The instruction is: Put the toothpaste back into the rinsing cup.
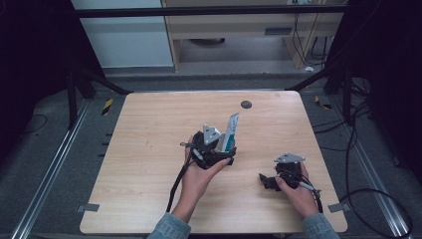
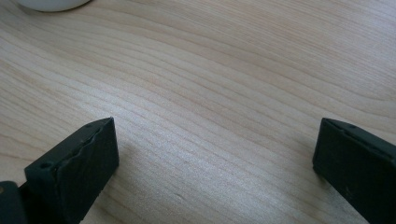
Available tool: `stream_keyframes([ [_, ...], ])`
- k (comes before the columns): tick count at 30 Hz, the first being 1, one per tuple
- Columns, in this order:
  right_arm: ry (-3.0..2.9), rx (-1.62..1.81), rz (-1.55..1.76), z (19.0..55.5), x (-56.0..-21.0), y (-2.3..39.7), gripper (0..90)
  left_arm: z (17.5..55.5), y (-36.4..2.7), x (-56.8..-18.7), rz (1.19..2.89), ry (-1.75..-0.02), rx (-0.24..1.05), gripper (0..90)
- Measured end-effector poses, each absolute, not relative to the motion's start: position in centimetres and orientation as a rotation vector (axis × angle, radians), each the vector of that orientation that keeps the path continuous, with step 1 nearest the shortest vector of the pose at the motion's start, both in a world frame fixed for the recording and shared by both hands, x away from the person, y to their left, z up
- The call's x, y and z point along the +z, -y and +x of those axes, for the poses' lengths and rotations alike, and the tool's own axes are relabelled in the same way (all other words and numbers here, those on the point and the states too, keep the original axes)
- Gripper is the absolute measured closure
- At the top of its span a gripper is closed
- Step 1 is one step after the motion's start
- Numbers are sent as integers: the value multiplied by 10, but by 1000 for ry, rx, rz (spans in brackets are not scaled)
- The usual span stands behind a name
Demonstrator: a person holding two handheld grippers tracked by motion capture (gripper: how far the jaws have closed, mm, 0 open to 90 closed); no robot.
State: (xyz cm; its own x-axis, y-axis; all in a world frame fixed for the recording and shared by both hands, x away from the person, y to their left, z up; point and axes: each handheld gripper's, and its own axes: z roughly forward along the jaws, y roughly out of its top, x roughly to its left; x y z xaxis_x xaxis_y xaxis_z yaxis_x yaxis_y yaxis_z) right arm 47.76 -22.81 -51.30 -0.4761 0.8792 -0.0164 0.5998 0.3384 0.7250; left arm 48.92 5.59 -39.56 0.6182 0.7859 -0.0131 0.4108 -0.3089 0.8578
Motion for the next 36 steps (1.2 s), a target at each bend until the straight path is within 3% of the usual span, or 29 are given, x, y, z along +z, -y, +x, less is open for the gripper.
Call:
stream_keyframes([
  [20,-2201,932,1302,477,-513,228,5,488,-121,-394,2011,-985,536,38],
  [36,-2201,933,1303,477,-513,228,5,495,-171,-414,2044,-1119,535,58],
])
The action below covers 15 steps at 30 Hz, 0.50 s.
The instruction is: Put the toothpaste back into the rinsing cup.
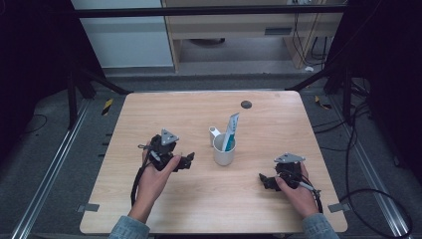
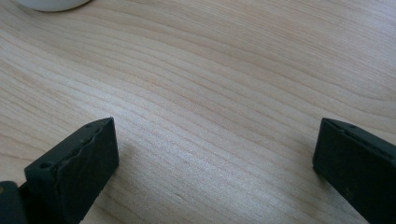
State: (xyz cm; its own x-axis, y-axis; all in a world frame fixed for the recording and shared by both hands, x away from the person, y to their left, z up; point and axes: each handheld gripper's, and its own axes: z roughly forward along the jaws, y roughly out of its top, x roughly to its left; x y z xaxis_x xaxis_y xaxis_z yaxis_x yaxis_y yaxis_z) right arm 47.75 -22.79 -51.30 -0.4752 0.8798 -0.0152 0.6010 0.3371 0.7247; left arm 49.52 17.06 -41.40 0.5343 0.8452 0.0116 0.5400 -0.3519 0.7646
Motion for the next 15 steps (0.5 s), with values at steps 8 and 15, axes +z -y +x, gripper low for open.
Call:
stream_keyframes([
  [8,-2201,932,1302,477,-513,228,5,489,-191,-428,2075,-1134,548,56],
  [15,-2201,934,1302,478,-513,228,5,493,-214,-444,2110,-1197,557,55],
])
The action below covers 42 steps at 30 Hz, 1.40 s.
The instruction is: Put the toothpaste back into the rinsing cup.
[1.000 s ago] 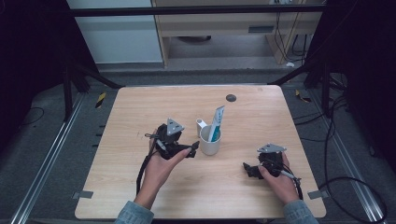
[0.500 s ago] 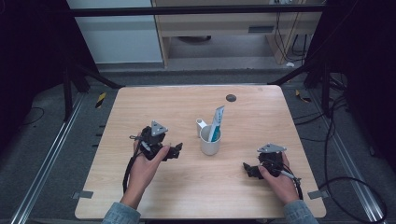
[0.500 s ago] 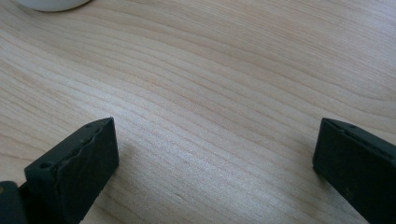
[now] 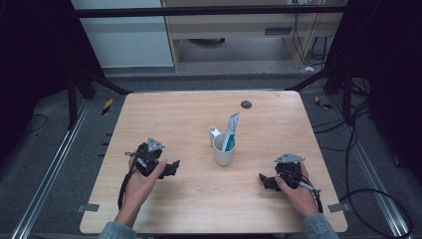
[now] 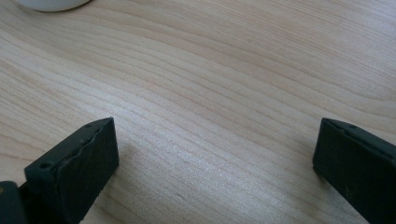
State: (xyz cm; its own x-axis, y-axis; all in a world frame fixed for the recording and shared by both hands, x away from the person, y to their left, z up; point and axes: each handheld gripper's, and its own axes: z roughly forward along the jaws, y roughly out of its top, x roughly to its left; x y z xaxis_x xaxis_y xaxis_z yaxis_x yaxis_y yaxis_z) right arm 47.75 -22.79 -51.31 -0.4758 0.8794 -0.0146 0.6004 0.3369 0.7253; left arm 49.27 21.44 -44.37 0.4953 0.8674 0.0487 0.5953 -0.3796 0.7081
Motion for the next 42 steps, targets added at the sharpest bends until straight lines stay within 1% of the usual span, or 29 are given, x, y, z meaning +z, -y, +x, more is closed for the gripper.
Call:
stream_keyframes([
  [4,-2201,933,1304,477,-513,228,4,498,-234,-454,2124,-1239,571,55],
  [7,-2201,932,1303,477,-513,228,5,498,-243,-460,2151,-1241,607,56],
  [11,-2201,932,1303,477,-513,228,5,500,-250,-467,2165,-1245,590,54],
  [13,-2201,933,1303,477,-513,228,5,503,-255,-471,2145,-1254,559,53],
  [18,-2201,933,1303,477,-513,228,4,514,-268,-474,2093,-1304,549,56],
  [28,-2201,933,1303,477,-513,228,4,539,-280,-491,2044,-1371,555,57],
  [34,-2201,932,1303,477,-513,228,5,549,-285,-503,2042,-1359,573,58],
  [39,-2201,932,1302,477,-513,228,4,552,-288,-507,2022,-1332,593,33],
  [42,-2201,932,1303,477,-513,228,4,552,-288,-507,2012,-1366,596,6],
])
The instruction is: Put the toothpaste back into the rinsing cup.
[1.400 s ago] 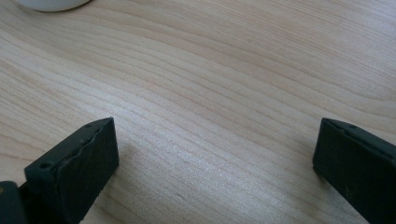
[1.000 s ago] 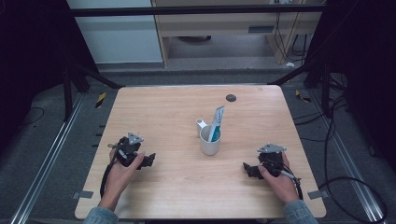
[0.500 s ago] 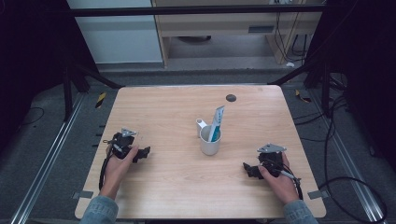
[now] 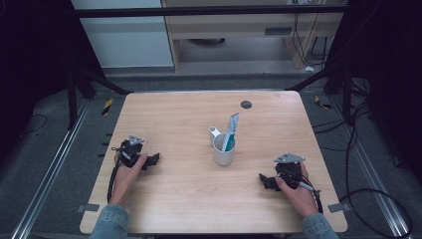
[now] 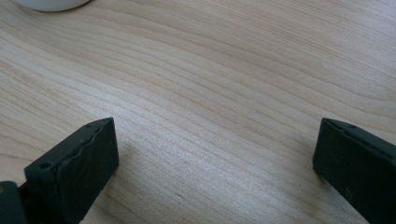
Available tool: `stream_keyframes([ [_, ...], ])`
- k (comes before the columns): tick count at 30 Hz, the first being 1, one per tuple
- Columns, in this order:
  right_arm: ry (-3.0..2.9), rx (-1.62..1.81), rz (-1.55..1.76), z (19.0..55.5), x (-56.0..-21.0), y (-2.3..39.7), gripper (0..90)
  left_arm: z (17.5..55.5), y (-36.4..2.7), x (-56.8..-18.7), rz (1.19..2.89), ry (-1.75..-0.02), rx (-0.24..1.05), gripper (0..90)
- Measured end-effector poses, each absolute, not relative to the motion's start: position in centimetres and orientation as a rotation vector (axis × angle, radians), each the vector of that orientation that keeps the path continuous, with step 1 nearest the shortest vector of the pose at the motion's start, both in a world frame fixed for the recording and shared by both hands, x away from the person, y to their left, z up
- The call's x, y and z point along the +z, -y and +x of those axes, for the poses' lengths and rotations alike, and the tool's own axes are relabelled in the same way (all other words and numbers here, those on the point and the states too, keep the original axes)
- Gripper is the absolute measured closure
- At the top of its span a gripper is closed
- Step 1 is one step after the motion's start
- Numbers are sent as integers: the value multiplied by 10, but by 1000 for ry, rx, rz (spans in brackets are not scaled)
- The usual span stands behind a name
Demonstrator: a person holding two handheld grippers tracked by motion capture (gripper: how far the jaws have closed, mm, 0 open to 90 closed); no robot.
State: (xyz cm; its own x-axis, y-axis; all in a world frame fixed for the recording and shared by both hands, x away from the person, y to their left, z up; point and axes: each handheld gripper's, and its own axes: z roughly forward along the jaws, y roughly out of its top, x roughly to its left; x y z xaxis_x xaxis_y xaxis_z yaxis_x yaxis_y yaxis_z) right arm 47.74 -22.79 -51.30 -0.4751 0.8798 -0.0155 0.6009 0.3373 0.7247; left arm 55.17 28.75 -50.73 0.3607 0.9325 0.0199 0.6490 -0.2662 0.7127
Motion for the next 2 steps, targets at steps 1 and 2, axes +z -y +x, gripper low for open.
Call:
stream_keyframes([
  [1,-2200,936,1314,477,-513,228,4,551,-288,-507,2008,-1376,599,0],
  [2,-2200,935,1313,477,-513,227,5,550,-288,-507,2004,-1383,602,0],
])
